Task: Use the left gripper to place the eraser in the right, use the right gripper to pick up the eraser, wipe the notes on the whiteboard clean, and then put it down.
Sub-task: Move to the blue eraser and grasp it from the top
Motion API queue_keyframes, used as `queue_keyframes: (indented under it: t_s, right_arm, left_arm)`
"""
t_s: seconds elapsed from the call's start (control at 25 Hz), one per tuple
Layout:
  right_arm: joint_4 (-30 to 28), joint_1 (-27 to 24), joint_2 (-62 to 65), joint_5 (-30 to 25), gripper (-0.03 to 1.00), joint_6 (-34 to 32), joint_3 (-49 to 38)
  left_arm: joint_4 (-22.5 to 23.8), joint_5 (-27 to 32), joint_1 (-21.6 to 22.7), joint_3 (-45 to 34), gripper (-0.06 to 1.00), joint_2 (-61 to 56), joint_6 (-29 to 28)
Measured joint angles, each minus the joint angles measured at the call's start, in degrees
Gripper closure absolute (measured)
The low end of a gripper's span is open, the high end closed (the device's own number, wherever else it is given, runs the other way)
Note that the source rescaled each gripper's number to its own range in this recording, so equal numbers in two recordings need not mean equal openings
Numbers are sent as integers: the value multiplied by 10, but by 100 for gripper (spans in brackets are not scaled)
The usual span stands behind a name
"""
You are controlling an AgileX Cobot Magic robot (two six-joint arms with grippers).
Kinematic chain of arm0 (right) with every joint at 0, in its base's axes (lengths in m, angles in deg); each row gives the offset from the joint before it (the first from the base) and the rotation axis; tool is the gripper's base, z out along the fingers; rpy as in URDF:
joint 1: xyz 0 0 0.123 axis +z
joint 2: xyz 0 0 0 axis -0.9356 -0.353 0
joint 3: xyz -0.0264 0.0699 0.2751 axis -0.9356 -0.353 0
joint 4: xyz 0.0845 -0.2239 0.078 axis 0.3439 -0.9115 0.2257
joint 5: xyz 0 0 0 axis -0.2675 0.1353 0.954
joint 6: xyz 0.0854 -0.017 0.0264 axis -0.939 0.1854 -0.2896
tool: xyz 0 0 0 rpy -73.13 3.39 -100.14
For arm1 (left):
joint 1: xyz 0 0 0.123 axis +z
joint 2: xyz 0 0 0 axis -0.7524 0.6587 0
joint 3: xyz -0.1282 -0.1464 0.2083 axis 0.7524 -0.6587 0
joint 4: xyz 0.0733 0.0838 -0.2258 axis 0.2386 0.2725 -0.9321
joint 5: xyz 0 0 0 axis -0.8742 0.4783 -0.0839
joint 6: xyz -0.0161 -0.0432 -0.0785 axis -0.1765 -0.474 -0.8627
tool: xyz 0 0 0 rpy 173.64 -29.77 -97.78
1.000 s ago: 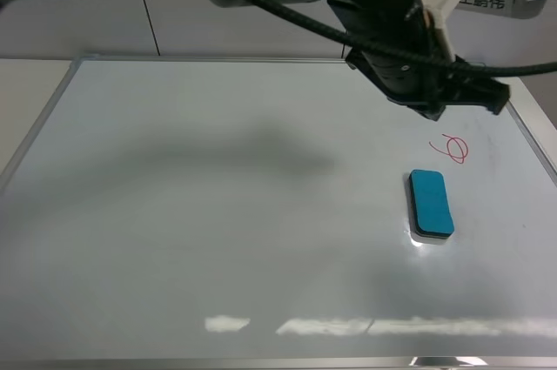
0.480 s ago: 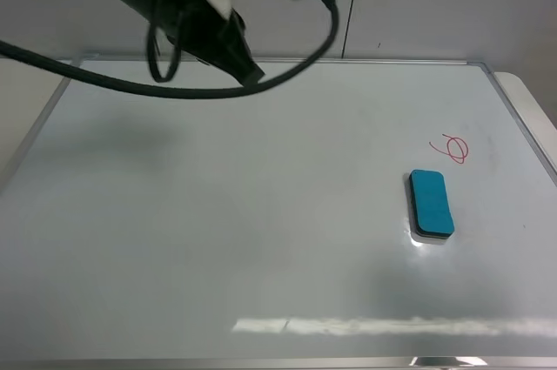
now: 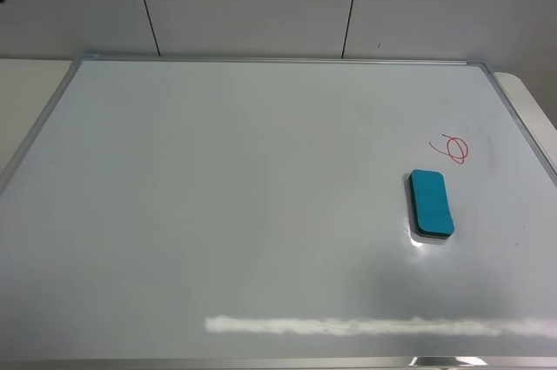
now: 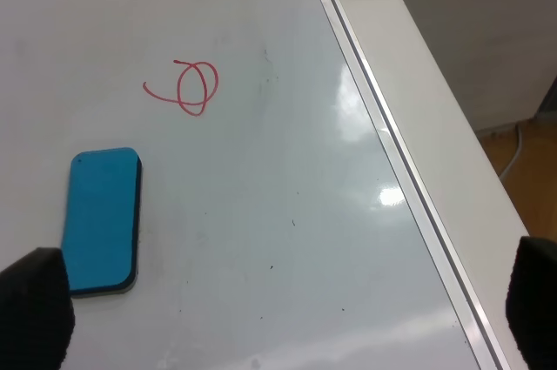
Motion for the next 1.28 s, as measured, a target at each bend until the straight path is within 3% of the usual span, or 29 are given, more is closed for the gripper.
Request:
queue_keyframes:
  t_s: [0.24,0.44,0.64,0.8,0.96,1.28]
  right_arm:
    - [0,0,0,0,-3,0,0]
    - [0,0,0,0,-3,0,0]
    - [0,0,0,0,-3,0,0]
    - [0,0,0,0,-3,0,0]
    - [0,0,0,0,-3,0,0]
    - [0,0,0,0,-3,0,0]
  left_arm:
    - [-78,169,109,-40,-5,-172,2]
    - [-142,243,178,-68,-5,-287,36]
    - [-154,305,221,-90,-5,-371,40]
    - [-154,351,226,-113,-5,-399,40]
    - [-155,354,226,-140,-5,-399,40]
    - [-149,275,226,-169,-5,-399,40]
